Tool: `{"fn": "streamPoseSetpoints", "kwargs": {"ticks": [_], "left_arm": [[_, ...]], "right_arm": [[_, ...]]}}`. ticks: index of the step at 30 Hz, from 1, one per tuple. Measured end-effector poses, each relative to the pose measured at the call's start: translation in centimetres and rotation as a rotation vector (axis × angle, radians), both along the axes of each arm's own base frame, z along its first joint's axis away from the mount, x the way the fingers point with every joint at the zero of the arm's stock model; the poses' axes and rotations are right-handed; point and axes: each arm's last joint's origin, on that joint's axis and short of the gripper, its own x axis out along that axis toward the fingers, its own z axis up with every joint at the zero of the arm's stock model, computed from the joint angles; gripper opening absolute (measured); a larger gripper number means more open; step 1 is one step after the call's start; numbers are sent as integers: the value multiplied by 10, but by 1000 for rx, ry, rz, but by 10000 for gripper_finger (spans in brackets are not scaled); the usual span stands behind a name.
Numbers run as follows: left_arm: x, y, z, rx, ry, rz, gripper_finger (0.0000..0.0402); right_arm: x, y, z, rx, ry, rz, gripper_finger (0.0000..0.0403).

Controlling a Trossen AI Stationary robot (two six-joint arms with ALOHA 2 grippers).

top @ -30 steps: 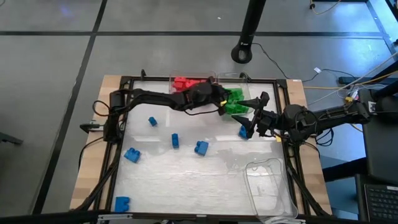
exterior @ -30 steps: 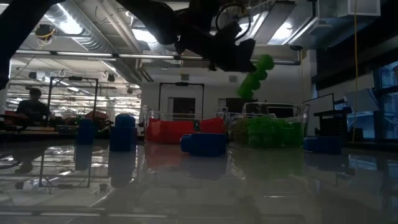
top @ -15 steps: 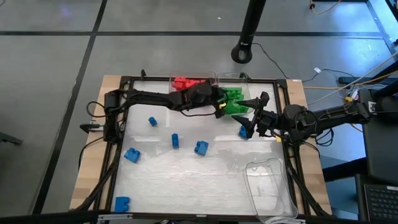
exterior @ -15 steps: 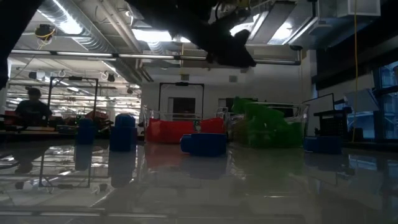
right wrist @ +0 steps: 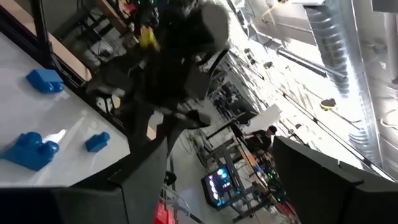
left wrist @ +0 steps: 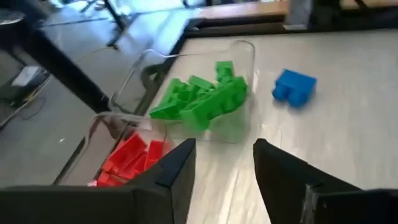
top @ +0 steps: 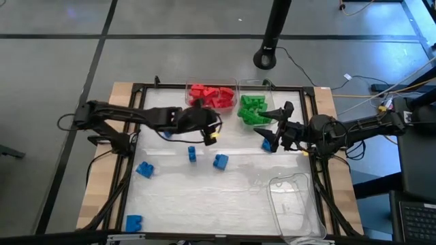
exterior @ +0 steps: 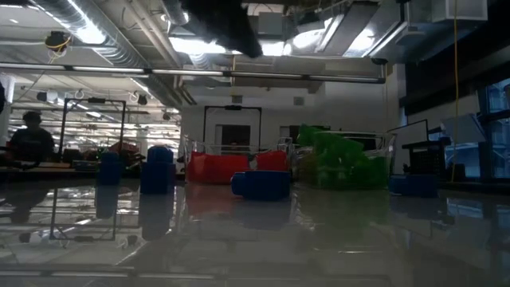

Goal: Sort blocks
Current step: Put the green game piece into the top right transparent bin

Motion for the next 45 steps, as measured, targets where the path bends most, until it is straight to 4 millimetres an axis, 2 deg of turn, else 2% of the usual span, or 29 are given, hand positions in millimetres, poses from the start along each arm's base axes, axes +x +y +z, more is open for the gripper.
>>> {"fn": "streamPoseSetpoints", "kwargs": {"ticks": [3, 5, 10, 16, 23, 27, 33, 45], "left_arm": [[-6, 3, -26, -25, -49, 48, 141], [-5, 10, -50, -40, -53, 77, 138], [18, 31, -103, -31, -48, 128, 131], [54, 54, -142, 24, 4, 137, 89], [78, 83, -148, -38, -51, 102, 6], [83, 89, -154, -56, -49, 105, 12], [86, 87, -156, -76, -55, 46, 3], [93, 97, -133, -2, -300, 44, 2]], "right_arm": [[0, 1, 1, -2, -11, 34, 289], [0, 2, 2, -2, -23, 58, 289], [5, 3, 3, 1, -51, 76, 289], [12, 4, -4, -7, -18, 48, 289], [15, 4, -6, -10, -6, 30, 289], [15, 4, -5, -10, -7, 30, 289], [15, 4, -6, -11, -7, 30, 289], [15, 4, -5, -11, -8, 30, 289]]}}
